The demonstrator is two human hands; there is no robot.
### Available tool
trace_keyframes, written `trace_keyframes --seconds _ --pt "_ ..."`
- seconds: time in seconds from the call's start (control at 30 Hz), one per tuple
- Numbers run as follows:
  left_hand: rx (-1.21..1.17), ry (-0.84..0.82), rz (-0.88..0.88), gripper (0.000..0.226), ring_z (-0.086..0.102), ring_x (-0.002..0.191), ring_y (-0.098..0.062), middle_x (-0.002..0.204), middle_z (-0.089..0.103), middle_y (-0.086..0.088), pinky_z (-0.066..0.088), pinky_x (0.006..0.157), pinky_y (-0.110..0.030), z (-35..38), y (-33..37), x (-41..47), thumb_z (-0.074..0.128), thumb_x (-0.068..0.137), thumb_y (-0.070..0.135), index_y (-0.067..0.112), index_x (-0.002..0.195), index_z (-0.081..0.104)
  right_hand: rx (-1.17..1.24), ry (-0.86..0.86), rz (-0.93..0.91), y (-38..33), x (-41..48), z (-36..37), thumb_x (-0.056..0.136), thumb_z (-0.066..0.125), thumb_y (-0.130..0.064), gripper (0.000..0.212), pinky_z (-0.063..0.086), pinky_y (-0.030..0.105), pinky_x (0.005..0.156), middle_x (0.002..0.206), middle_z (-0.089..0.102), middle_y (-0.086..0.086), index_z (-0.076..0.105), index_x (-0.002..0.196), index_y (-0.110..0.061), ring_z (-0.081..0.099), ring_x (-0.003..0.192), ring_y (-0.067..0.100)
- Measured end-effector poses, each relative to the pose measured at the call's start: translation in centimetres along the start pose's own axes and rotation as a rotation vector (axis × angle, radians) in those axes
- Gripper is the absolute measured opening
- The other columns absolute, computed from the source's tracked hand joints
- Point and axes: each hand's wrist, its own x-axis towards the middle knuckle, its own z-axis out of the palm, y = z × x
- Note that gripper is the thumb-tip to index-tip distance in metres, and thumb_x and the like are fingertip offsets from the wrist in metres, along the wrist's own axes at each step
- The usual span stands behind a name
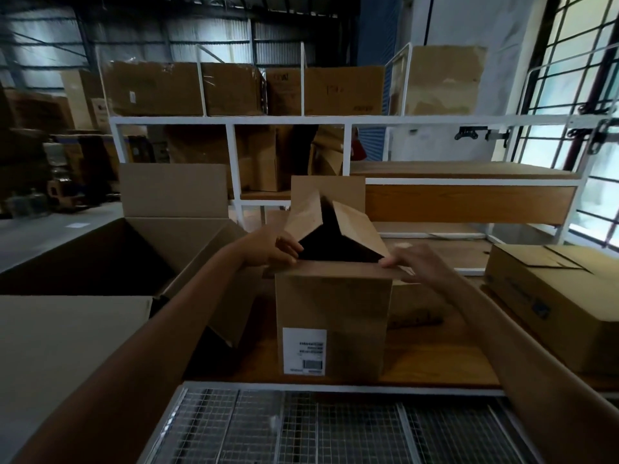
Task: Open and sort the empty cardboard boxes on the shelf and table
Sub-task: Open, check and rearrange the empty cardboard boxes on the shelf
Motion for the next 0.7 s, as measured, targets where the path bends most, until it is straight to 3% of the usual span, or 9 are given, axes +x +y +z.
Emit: trace_keyframes --seconds 0.07,0.1,0.23,0.33,0.43,0.57,0.63,0.7 --pt "0.060 -0.052 0.045 0.042 0.058 0.114 -0.005 0.123 0.063 0.005 0.048 0.100 -0.029 1.0 0.5 0.1 0.072 0.084 0.015 0.021 0.124 0.060 -0.442 -0.114 -0.183 -1.9 0.0 0.7 0.089 0.065 -0.036 0.022 0.054 0.037 0.076 0.086 0.073 0.002 0.076 0.085 -0.017 0.066 0.079 0.017" --pt "0.133 -0.058 0.067 0.049 0.056 0.114 -0.005 0.126 0.060 0.005 0.046 0.098 -0.025 1.8 0.8 0.4 0.073 0.083 0.017 0.019 0.130 0.056 -0.579 -0.164 -0.219 -2.8 -0.2 1.7 0.089 0.065 -0.033 0.017 0.051 0.032 0.077 0.091 0.072 -0.001 0.075 0.093 -0.019 0.064 0.082 0.014" --pt "0.433 0.034 0.094 0.069 0.049 0.117 -0.013 0.134 0.051 0.001 0.041 0.098 -0.028 6.1 0.0 2.2 0.075 0.079 0.020 0.021 0.141 0.044 -0.889 -0.076 -0.292 -3.0 -0.9 6.8 0.084 0.065 -0.026 0.042 0.047 0.041 0.094 0.121 0.060 -0.002 0.058 0.125 -0.027 0.057 0.111 0.019" --pt "0.720 0.231 0.052 0.078 0.039 0.133 -0.025 0.143 0.042 -0.004 0.032 0.113 -0.044 9.6 -2.2 2.9 0.072 0.080 0.027 0.024 0.147 0.032 -0.911 -0.015 -0.216 -0.4 -2.1 9.4 0.082 0.068 -0.025 0.064 0.040 0.045 0.108 0.155 0.031 0.008 0.042 0.141 -0.021 0.034 0.139 0.026" --pt "0.896 0.398 0.025 0.082 0.033 0.134 -0.030 0.144 0.038 -0.008 0.022 0.115 -0.048 12.1 -2.8 3.4 0.069 0.080 0.032 0.024 0.148 0.023 -0.914 -0.029 -0.213 1.5 -3.3 10.6 0.085 0.066 -0.014 0.068 0.031 0.051 0.115 0.164 -0.001 0.004 0.037 0.145 -0.027 0.010 0.150 0.025" --pt "0.886 0.430 0.027 0.077 0.032 0.133 -0.031 0.142 0.037 -0.010 0.023 0.113 -0.047 12.0 -2.6 5.0 0.068 0.080 0.032 0.023 0.145 0.027 -0.798 -0.100 -0.095 3.0 -3.8 11.5 0.087 0.065 -0.023 0.080 0.033 0.051 0.113 0.162 0.012 0.006 0.018 0.152 -0.030 0.021 0.146 0.028" --pt "0.809 0.378 0.036 0.072 0.033 0.133 -0.029 0.143 0.038 -0.007 0.026 0.112 -0.046 11.1 -2.8 5.6 0.064 0.084 0.047 0.025 0.144 0.031 -0.756 0.011 -0.134 2.7 -3.8 11.2 0.090 0.060 -0.026 0.062 0.043 0.044 0.105 0.152 0.031 0.008 0.033 0.146 -0.023 0.038 0.134 0.025" --pt "0.726 0.342 0.050 0.067 0.037 0.131 -0.025 0.142 0.041 -0.005 0.030 0.109 -0.044 10.1 -3.2 5.9 0.051 0.087 0.063 0.027 0.141 0.037 -0.733 0.162 -0.220 1.9 -3.1 10.7 0.095 0.053 -0.028 0.047 0.041 0.036 0.105 0.145 0.041 0.007 0.043 0.140 -0.016 0.044 0.126 0.021"
